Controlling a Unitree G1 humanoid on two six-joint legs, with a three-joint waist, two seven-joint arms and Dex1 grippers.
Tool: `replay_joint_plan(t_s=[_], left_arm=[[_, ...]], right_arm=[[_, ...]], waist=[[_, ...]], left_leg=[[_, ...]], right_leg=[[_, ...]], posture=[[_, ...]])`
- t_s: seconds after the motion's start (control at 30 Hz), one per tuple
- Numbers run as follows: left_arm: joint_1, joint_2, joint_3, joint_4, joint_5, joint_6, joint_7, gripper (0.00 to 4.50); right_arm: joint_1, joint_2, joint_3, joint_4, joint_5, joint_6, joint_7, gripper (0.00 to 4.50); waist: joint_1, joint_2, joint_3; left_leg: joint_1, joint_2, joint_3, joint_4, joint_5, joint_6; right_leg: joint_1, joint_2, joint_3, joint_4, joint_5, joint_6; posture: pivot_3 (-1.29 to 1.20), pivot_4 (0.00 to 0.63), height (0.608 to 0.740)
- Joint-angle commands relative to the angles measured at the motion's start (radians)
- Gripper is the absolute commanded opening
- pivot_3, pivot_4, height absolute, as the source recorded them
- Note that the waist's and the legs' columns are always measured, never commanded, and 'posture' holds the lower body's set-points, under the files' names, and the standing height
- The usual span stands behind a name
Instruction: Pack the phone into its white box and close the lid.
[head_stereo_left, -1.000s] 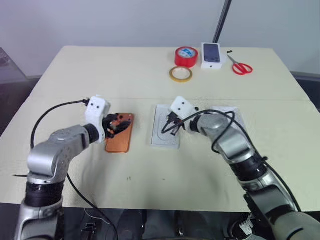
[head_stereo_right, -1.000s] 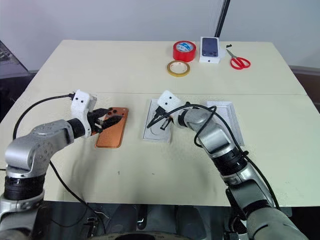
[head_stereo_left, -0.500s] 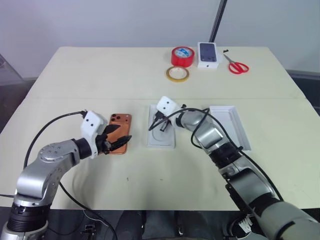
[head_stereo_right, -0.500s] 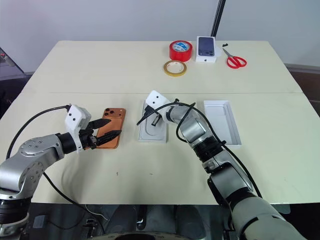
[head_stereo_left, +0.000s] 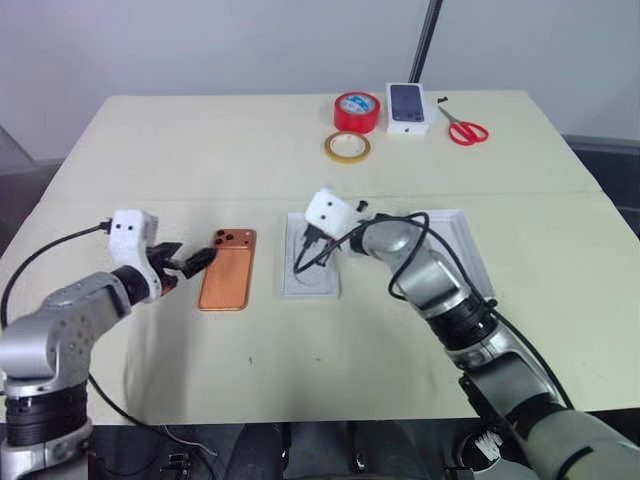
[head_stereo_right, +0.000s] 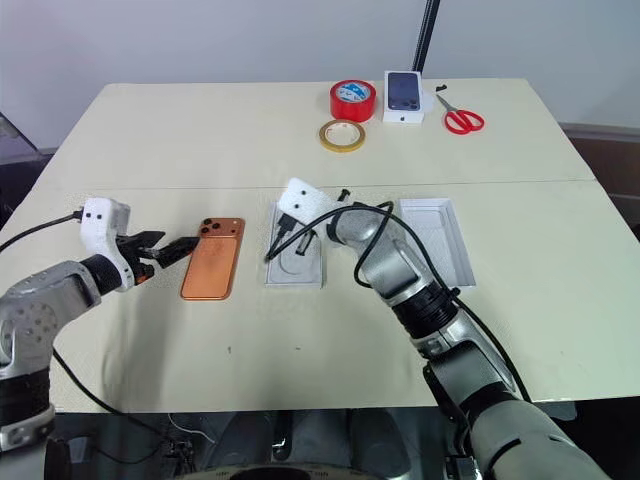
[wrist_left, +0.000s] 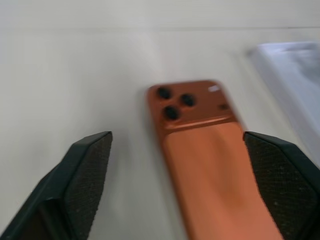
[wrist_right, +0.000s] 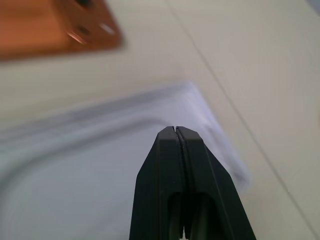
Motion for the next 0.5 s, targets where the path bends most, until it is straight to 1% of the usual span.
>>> replay_joint_plan(t_s=[0.03,0.1,0.23,0.5], left_arm=[[-0.051,0.022,0.008,0.030,-0.014,0.118,0.035,4.42],[-0.087,0.034,-0.012,0.059,-0.020,0.208,0.039,4.42],[-0.136,0.029,-0.012,0.086,-0.059,0.311,0.011,4.42],[-0.148,-0.009,-0.024,0.065,-0.105,0.431,-0.033,4.42]], right_arm=[[-0.045,0.054,0.060,-0.027,0.000,0.074,0.026,0.00],[-0.074,0.079,0.104,0.007,-0.014,0.099,0.035,0.00],[-0.122,0.104,0.168,0.062,-0.024,0.139,0.066,0.00],[-0.177,0.124,0.308,0.157,-0.083,0.122,0.111,0.00]], waist=[[0.001,0.000,0.000],[0.004,0.000,0.000],[0.005,-0.001,-0.001],[0.004,-0.001,-0.001]], left_leg=[[0.000,0.000,0.000,0.000,0.000,0.000],[0.000,-0.001,0.000,0.000,0.000,0.000],[0.000,-0.002,-0.001,0.001,0.000,-0.001],[0.000,-0.002,-0.001,0.000,0.002,-0.003]], right_leg=[[0.000,0.000,0.000,0.000,0.000,0.000],[0.000,-0.001,0.000,0.000,0.000,0.000],[0.000,-0.001,-0.001,0.000,0.000,0.000],[0.000,-0.002,-0.001,0.000,0.000,0.000]], posture=[[0.00,0.150,0.709],[0.00,0.150,0.709],[0.00,0.150,0.709],[0.00,0.150,0.709]])
